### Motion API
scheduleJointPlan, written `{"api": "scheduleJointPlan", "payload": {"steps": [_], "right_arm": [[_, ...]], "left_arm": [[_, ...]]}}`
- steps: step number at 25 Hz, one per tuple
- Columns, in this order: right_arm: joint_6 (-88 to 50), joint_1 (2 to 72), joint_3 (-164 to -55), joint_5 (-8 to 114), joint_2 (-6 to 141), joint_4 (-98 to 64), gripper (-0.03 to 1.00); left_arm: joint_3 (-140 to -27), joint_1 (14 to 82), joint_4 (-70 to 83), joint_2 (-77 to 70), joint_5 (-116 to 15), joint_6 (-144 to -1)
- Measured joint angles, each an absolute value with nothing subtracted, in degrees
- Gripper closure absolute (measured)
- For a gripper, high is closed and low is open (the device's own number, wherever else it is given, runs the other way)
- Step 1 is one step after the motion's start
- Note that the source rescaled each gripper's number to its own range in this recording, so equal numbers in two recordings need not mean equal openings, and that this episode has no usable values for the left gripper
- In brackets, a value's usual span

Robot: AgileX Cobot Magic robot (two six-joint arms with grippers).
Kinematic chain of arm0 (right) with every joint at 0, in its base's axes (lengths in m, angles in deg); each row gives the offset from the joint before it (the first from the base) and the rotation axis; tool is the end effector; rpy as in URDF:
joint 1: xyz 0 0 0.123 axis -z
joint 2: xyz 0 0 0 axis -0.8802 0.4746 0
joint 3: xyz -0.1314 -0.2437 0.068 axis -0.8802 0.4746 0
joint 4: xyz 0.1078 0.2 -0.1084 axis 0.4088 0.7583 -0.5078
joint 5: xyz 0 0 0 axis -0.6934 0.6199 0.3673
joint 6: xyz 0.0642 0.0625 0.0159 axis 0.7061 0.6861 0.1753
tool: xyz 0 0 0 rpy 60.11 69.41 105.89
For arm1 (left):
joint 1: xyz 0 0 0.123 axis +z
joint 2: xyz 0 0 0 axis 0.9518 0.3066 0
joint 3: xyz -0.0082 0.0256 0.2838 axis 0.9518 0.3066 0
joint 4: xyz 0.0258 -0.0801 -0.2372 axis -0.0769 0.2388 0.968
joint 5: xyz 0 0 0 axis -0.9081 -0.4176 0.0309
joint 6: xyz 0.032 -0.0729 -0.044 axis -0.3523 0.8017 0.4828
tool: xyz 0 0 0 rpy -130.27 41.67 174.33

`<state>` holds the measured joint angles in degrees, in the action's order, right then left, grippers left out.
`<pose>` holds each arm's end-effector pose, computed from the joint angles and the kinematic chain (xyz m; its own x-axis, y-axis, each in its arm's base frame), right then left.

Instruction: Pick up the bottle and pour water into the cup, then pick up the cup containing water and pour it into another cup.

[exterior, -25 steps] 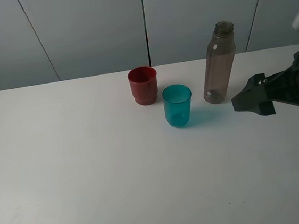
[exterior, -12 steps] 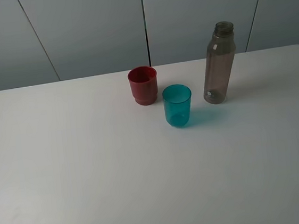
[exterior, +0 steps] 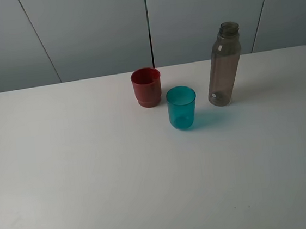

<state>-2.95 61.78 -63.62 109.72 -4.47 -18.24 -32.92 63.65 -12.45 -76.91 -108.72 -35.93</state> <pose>-0.0162 0.0102 0.2970 -0.4623 -0.0672 -0.8842 -0.1281 0.9917 -0.0084 -0.0064 0.0086 0.2787 -0.4579 0.0663 -0.8866 0.0736 0.9966 0.0365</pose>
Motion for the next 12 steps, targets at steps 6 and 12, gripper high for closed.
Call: {"api": "scheduleJointPlan", "payload": {"steps": [6, 12], "right_arm": [[-2.5, 61.8, -59.2, 108.0, -5.8, -18.6, -0.03], [1.7, 61.8, -58.8, 106.8, -6.0, -20.3, -0.03]], "left_arm": [[-32.9, 63.6, -12.5, -76.9, -108.7, -35.9], [-32.9, 63.6, -12.5, -76.9, -108.7, -35.9]]}}
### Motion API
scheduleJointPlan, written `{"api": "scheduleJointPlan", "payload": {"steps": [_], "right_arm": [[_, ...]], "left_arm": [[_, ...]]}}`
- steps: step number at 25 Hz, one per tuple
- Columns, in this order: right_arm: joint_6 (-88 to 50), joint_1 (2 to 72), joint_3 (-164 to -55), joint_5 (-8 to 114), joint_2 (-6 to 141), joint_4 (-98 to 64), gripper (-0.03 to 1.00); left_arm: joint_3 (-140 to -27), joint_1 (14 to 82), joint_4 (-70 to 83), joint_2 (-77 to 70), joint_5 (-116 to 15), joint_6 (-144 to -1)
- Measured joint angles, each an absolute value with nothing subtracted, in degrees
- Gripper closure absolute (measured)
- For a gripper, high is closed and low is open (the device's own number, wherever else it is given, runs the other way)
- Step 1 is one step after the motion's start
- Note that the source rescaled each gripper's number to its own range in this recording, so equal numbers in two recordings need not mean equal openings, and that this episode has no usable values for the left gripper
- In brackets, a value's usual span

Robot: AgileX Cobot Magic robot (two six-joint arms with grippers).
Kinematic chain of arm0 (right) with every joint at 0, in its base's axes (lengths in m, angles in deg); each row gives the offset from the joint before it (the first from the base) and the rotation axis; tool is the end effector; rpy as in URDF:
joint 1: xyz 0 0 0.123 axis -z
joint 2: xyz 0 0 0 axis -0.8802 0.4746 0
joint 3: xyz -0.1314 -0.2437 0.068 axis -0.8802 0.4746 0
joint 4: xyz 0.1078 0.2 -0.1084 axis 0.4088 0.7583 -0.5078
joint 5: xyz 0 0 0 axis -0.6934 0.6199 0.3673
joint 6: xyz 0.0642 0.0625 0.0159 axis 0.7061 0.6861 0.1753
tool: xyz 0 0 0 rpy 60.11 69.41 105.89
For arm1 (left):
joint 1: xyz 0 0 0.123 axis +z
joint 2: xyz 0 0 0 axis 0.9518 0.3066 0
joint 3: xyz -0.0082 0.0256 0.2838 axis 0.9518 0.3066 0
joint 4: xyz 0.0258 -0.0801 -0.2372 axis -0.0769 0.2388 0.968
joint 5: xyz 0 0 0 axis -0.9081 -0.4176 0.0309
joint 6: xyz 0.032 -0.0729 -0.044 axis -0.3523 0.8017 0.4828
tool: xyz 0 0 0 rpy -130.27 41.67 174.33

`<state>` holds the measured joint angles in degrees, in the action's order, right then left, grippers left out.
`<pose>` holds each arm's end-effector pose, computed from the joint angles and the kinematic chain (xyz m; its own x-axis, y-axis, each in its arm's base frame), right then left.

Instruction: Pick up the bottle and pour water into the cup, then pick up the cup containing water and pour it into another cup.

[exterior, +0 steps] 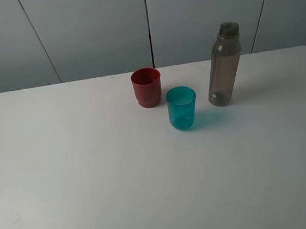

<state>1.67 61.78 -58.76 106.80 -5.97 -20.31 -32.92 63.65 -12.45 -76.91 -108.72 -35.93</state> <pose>-0.0077 0.0071 0.2776 -0.4780 0.0020 -0.8784 -0.0647 0.9972 0.0375 -0.0064 0.0086 0.2787 -0.4579 0.0663 -0.8866 0.0736 0.9966 0.0365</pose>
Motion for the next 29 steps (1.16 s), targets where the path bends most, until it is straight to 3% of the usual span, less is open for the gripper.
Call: {"api": "scheduleJointPlan", "payload": {"steps": [29], "right_arm": [[2.3, 61.8, -58.8, 106.8, -6.1, -21.1, -0.03]], "left_arm": [[-32.9, 63.6, -12.5, -76.9, -108.7, -35.9]]}}
